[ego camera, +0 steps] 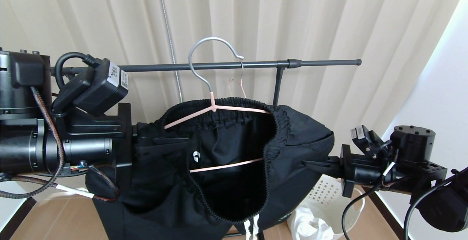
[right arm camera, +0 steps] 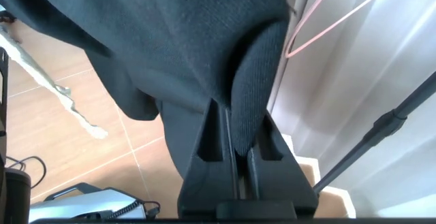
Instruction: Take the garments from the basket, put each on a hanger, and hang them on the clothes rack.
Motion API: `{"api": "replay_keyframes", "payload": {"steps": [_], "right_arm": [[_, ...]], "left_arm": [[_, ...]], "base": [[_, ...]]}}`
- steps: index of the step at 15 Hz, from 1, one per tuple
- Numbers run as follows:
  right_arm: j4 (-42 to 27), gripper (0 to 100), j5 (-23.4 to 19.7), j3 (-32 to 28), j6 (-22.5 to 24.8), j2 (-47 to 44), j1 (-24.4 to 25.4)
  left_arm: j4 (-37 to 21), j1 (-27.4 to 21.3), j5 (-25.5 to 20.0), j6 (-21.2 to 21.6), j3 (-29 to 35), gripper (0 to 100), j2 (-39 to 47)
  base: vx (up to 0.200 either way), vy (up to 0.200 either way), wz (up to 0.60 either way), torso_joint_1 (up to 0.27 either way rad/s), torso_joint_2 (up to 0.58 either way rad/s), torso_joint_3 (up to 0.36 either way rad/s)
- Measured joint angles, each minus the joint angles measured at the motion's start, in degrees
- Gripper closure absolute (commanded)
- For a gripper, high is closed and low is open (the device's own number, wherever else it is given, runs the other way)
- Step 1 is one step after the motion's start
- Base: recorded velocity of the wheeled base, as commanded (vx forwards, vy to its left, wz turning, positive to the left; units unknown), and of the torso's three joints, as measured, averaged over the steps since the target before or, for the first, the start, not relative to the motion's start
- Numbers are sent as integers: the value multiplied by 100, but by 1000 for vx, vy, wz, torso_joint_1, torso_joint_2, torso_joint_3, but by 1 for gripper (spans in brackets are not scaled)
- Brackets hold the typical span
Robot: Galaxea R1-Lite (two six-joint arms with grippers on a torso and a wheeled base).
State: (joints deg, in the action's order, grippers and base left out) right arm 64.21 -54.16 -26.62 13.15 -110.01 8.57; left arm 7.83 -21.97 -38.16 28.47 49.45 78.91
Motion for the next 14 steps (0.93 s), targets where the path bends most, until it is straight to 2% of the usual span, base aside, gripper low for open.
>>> {"api": "replay_keyframes", "payload": {"steps": [7,14], "right_arm": [[-5,100,2,-155,-16,-151,-188],[-117,100,62,-96,-11,-46,-166]], "left_arm": [[-6,183,0,-4,-204,100,-218],[-2,336,-10,-222,-260,100,-330]], "base": [[0,0,0,0,0,0],[0,0,0,0,0,0]]}}
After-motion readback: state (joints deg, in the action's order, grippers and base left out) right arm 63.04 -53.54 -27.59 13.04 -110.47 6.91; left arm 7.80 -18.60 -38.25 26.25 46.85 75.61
